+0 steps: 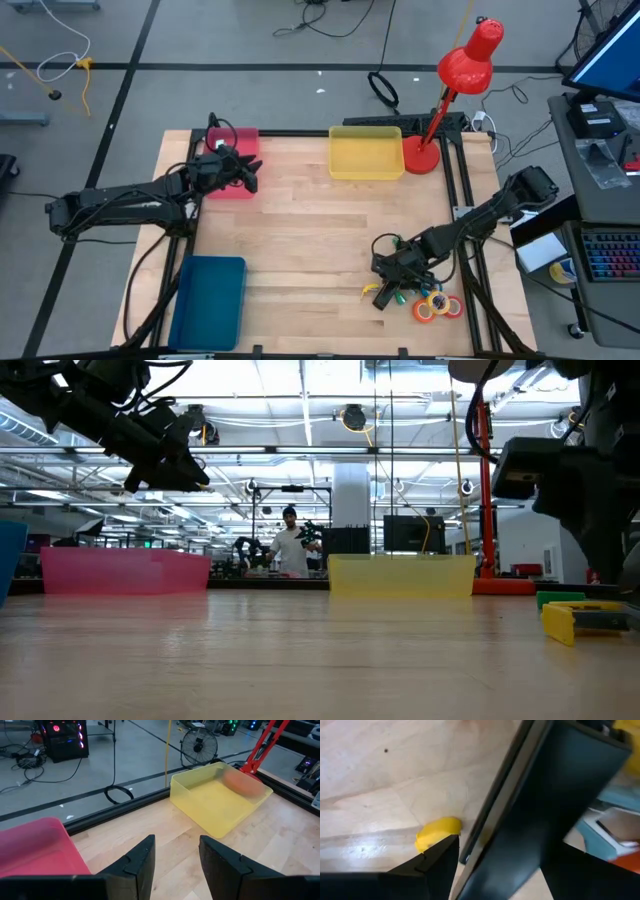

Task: Pick and place Stapler, Stapler remover, tape
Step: Put the black stapler into the red bin

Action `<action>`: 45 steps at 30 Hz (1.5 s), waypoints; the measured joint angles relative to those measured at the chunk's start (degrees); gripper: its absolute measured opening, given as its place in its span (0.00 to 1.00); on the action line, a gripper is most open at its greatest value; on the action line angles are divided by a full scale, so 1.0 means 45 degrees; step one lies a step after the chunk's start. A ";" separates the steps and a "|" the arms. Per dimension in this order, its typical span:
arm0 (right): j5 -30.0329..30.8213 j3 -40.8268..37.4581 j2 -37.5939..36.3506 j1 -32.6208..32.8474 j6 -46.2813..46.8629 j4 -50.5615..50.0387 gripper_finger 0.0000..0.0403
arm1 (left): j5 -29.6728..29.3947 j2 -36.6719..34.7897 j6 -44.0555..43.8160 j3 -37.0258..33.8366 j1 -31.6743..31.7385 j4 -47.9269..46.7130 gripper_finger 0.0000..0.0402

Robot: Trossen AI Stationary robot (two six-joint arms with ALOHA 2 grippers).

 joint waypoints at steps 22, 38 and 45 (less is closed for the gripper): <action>0.2044 -0.0015 -0.1158 0.0005 -0.1667 0.0018 0.32 | 0.0100 0.0000 -0.0260 0.0000 0.0000 0.0353 0.38; 0.3944 -0.0010 -0.3315 -0.2093 -0.9178 0.0974 0.32 | 0.3759 0.0000 0.0643 0.0000 -0.1174 0.4103 0.38; 0.3934 0.0064 -0.3262 -0.3979 -1.4006 0.2091 0.32 | 0.3332 0.0121 0.0573 0.0392 -0.2455 0.4192 0.38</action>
